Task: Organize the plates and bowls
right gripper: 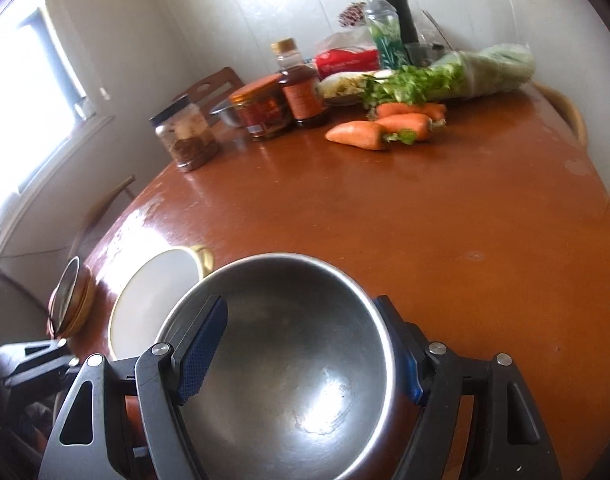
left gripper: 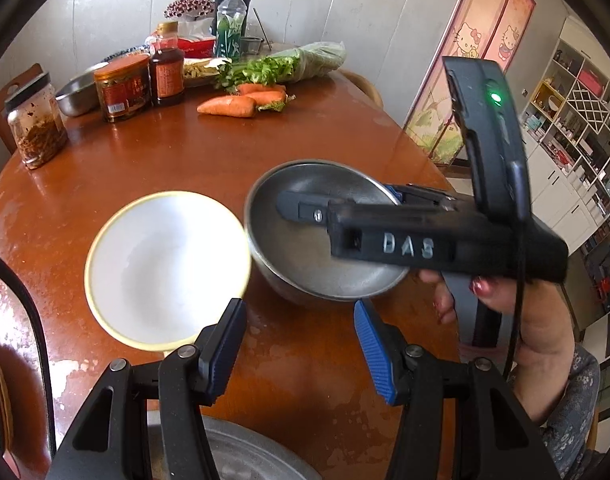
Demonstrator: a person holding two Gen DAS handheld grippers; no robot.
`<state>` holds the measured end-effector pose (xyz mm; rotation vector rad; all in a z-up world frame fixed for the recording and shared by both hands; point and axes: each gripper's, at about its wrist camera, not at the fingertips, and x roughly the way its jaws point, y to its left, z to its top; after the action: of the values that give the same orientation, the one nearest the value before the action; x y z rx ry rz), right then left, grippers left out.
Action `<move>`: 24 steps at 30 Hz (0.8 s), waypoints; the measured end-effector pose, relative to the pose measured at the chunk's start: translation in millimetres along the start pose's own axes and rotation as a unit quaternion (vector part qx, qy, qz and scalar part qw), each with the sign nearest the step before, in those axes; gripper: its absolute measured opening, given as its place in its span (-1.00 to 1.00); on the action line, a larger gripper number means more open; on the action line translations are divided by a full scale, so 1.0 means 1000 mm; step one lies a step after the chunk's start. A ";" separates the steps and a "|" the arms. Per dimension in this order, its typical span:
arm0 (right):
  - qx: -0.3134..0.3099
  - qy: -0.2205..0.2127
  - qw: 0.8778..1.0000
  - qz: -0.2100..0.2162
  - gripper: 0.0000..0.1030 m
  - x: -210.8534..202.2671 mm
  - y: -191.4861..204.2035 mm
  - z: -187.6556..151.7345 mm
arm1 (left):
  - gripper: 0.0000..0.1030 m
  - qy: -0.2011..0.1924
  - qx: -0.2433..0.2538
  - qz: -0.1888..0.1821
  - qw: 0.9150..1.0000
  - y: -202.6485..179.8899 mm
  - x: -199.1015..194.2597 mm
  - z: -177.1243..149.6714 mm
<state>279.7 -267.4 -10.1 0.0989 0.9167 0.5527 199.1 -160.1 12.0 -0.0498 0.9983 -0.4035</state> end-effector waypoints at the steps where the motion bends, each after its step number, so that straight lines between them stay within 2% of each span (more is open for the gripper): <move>1: -0.006 0.002 1.000 -0.007 0.49 -0.001 0.003 -0.002 | 0.09 0.004 0.002 -0.003 1.000 -0.001 0.001 -0.001; 4: -0.009 -0.001 1.000 -0.011 0.49 -0.008 0.010 -0.014 | 0.09 0.011 0.012 -0.007 1.000 -0.005 0.003 -0.005; 15: 0.027 -0.016 0.998 0.046 0.48 -0.049 0.025 -0.068 | 0.11 0.019 0.045 -0.009 0.999 -0.020 -0.005 -0.029; 19: 0.022 -0.022 0.998 0.053 0.48 -0.058 0.034 -0.080 | 0.11 0.022 0.050 -0.007 0.999 -0.023 -0.009 -0.038; 24: 0.035 -0.045 0.998 0.000 0.49 -0.067 0.023 -0.073 | 0.11 0.013 0.030 -0.009 0.999 -0.015 -0.017 -0.035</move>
<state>181.9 -291.3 0.8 0.1860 0.8473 0.5129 157.6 -162.9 9.6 0.0008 1.0103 -0.4519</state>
